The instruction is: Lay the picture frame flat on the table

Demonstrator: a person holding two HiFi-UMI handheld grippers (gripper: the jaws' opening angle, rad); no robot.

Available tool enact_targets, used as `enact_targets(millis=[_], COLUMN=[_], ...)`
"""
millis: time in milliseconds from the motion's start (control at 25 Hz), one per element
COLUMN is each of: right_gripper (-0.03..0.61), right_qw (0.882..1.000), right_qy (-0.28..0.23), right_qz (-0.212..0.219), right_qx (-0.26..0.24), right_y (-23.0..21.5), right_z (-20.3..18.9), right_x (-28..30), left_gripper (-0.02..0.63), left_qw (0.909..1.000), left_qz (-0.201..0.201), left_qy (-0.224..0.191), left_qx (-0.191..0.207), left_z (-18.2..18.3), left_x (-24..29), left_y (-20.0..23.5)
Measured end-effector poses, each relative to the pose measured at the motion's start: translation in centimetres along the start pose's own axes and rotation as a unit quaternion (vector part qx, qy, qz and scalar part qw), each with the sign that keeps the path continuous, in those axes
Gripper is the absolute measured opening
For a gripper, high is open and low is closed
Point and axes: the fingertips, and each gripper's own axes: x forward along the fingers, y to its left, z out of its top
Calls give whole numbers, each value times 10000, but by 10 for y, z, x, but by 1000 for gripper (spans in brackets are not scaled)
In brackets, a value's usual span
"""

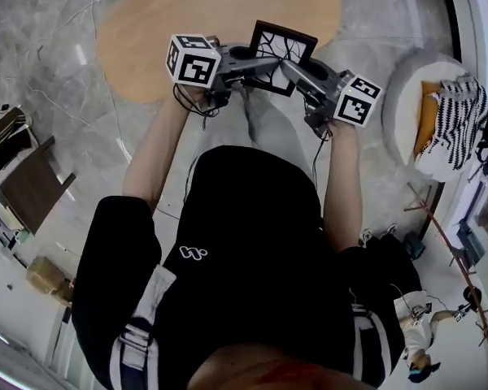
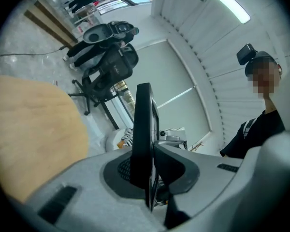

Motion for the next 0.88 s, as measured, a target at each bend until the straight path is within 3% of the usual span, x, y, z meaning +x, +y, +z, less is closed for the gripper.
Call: enact_targets(millis=[400, 640, 880], right_gripper=[38, 38, 32], right_qw=[9956, 9946, 9904], right_qy=[187, 178, 112], right_qz=[-362, -200, 36], right_qx=[847, 1002, 1376], right_y=[-119, -150, -231], right_z=[-73, -94, -111], right_x=[9, 11, 53], left_gripper=[45, 47, 80], left_qw=[9974, 9964, 9957], left_qz=[-130, 232, 390], left_qy=[134, 61, 143], left_qx=[-697, -815, -827], left_z=[-67, -89, -94], left_x=[22, 32, 18], left_y=[121, 152, 248])
